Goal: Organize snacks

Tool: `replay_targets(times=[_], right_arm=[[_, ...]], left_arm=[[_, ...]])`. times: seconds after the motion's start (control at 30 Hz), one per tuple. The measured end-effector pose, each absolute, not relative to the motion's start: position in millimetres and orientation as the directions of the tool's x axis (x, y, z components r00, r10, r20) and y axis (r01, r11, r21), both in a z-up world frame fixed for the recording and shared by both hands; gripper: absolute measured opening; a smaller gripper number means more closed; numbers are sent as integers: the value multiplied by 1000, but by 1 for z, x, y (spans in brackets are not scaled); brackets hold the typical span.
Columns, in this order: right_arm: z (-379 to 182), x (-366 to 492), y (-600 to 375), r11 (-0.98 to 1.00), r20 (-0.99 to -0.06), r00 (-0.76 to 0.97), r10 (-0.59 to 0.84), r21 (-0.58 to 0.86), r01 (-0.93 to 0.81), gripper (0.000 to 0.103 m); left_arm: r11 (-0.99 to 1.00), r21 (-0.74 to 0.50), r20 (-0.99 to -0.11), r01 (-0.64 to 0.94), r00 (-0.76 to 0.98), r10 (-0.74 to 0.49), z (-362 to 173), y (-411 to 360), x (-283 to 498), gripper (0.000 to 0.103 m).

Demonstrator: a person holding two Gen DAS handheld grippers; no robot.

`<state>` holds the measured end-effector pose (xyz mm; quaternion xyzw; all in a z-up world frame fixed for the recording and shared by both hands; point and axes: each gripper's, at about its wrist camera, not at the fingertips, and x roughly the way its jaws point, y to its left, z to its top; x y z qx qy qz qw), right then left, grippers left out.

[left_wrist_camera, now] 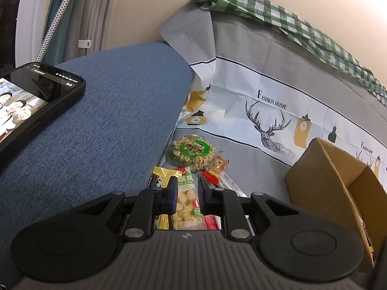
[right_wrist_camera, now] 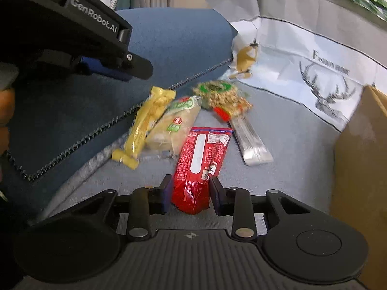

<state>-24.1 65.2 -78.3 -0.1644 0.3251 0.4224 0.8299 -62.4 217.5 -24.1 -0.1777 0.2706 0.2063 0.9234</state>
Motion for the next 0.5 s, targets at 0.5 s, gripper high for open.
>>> replay_targets(times=[0.5], right_arm=[[-66,-49,19,665,-681,461,569,50,-746,69]], left_arm=[[882,-163,-709,-443,674,207,-57,214,-15,41]])
